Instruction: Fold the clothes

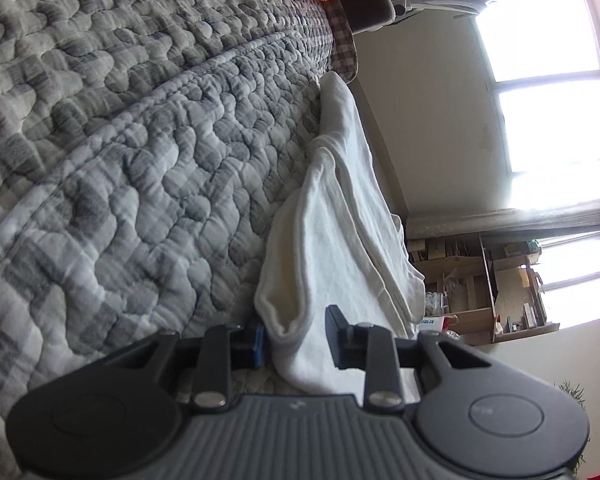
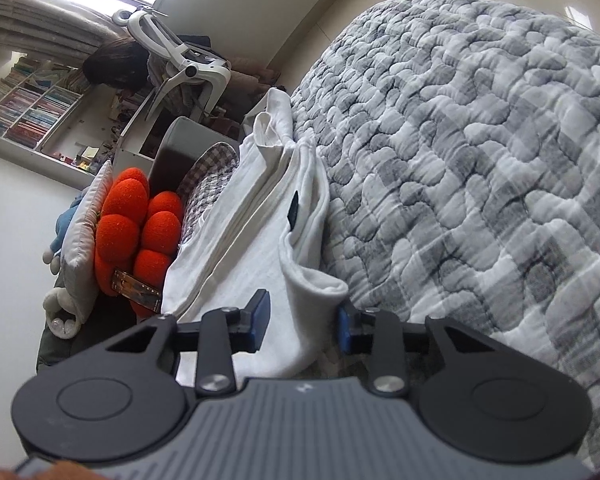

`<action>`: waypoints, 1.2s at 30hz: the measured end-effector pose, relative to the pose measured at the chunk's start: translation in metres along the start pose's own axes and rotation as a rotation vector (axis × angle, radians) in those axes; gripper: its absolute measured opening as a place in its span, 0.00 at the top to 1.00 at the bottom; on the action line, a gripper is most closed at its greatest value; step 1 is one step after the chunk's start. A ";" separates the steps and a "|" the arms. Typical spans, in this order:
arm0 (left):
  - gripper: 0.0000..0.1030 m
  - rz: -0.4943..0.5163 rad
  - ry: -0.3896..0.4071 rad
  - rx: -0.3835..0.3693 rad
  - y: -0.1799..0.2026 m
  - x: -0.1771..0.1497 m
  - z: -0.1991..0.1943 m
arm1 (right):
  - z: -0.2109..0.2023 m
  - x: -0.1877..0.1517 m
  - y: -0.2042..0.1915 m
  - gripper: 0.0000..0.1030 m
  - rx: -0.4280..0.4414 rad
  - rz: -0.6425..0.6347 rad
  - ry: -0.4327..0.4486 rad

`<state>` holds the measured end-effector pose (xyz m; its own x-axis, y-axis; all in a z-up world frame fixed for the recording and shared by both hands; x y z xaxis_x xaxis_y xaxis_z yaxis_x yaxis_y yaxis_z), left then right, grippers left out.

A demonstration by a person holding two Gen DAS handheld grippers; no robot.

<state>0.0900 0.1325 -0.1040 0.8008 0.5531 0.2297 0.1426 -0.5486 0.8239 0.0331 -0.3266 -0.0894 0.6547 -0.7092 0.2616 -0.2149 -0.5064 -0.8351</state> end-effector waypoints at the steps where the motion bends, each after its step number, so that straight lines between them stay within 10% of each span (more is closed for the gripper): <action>1: 0.73 0.005 -0.003 0.002 0.000 0.000 0.000 | 0.000 0.001 0.001 0.76 -0.002 0.005 -0.003; 6: 0.89 0.023 -0.014 0.035 -0.004 0.002 -0.003 | -0.001 0.004 0.007 0.84 0.009 0.037 -0.027; 36: 0.88 0.003 -0.060 0.033 -0.011 -0.006 -0.007 | -0.002 -0.004 0.002 0.80 0.021 -0.029 -0.011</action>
<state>0.0799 0.1396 -0.1104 0.8349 0.5128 0.1999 0.1580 -0.5712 0.8054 0.0282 -0.3255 -0.0913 0.6685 -0.6889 0.2803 -0.1811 -0.5163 -0.8370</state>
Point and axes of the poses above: each gripper's, at about its wrist camera, not at the fingertips, and z roughly the way its jaws point, y to its right, x to its top, the point moved 2 cm from there along z, roughly the way its jaws point, and after that the axes turned 3 degrees about z, right-handed, at the moved point
